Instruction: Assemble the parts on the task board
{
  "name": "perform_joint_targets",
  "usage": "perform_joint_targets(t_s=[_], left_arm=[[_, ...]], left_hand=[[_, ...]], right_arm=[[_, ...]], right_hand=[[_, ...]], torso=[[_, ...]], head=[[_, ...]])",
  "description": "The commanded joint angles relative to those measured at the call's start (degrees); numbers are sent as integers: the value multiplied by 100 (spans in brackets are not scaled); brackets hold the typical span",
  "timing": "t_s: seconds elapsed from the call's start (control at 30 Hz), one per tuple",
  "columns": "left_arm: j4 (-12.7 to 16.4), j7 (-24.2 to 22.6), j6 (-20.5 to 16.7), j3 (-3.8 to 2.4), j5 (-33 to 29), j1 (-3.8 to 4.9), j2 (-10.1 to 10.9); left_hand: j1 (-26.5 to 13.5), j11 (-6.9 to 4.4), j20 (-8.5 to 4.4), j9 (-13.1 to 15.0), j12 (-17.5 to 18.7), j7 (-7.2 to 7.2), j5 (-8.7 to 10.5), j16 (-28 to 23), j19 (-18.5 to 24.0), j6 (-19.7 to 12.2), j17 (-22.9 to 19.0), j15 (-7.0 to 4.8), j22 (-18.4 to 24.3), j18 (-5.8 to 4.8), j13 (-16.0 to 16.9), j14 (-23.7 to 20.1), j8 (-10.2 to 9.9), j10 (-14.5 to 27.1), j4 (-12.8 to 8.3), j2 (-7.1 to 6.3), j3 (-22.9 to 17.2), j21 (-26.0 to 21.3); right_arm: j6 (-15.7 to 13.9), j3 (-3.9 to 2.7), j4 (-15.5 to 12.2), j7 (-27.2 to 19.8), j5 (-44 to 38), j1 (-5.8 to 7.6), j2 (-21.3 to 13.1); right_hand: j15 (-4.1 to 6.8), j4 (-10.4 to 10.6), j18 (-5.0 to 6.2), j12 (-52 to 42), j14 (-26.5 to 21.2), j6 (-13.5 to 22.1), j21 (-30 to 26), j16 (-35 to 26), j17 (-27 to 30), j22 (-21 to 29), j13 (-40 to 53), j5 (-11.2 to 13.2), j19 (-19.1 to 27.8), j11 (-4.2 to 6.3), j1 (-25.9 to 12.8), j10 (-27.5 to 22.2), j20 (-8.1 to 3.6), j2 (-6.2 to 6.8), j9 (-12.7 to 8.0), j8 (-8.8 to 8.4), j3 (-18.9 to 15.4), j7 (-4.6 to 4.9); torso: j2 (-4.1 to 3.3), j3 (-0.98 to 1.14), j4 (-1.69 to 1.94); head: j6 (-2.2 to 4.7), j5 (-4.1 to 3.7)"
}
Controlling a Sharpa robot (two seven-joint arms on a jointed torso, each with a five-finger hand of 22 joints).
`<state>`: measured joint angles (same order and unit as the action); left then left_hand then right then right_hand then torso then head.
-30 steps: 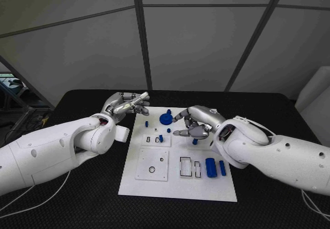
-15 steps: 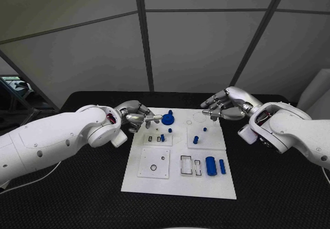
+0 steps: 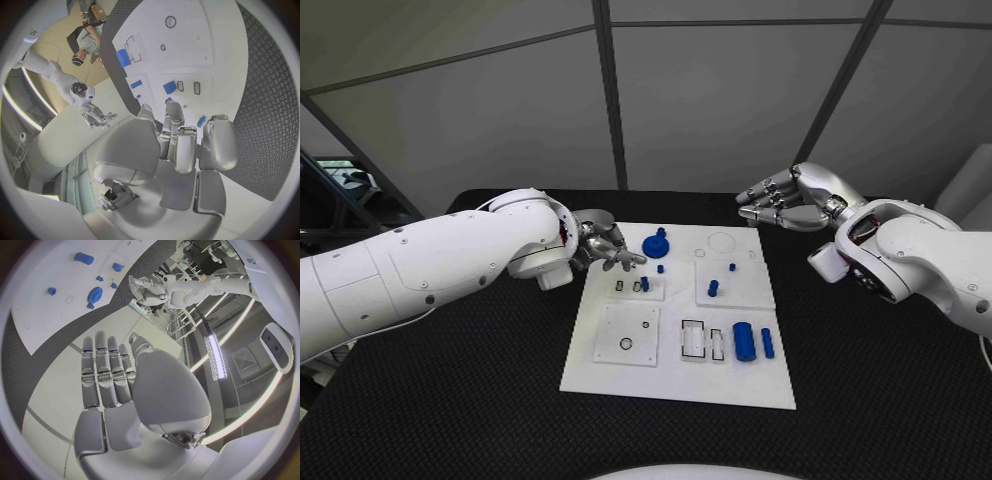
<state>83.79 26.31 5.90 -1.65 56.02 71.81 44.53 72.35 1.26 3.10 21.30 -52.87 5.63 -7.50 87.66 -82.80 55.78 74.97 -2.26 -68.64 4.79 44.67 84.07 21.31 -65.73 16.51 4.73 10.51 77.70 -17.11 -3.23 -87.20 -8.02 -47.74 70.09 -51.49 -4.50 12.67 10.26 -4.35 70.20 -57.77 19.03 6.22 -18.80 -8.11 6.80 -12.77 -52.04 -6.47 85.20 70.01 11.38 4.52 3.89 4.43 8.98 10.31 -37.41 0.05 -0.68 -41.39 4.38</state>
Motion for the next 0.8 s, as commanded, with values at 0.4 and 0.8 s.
perform_joint_targets(t_s=[0.4, 0.8], left_arm=[[-514, 398, 312, 410, 582, 241, -605], [-741, 433, 505, 490, 597, 264, -836]], left_hand=[[-219, -24, 5, 270, -275, -39, -13, 65, -112, -91, 1318, -51, -254, -130, 256, 528, 248, 6, 3, 15, 229, 128], [-213, -27, 4, 304, -263, -45, -16, 79, -118, -98, 1334, -54, -271, -133, 236, 534, 276, 30, -7, 17, 242, 136]], right_arm=[[-184, -5, 82, -207, 22, 13, 111], [-157, -5, 112, -142, -9, 13, 147]], right_hand=[[-75, -42, 32, 68, -48, 41, -287, -231, 172, 186, -180, -65, -57, -113, -49, -93, 100, 93, -2, -62, 48, 119], [-89, -37, 32, 63, -52, 55, -341, -251, 202, 220, -210, -92, -72, -132, -88, -117, 112, 96, -2, -62, 37, 139]], torso=[[-12, 1, -10], [-26, -3, -5]], head=[[-43, 64], [-81, 40]])
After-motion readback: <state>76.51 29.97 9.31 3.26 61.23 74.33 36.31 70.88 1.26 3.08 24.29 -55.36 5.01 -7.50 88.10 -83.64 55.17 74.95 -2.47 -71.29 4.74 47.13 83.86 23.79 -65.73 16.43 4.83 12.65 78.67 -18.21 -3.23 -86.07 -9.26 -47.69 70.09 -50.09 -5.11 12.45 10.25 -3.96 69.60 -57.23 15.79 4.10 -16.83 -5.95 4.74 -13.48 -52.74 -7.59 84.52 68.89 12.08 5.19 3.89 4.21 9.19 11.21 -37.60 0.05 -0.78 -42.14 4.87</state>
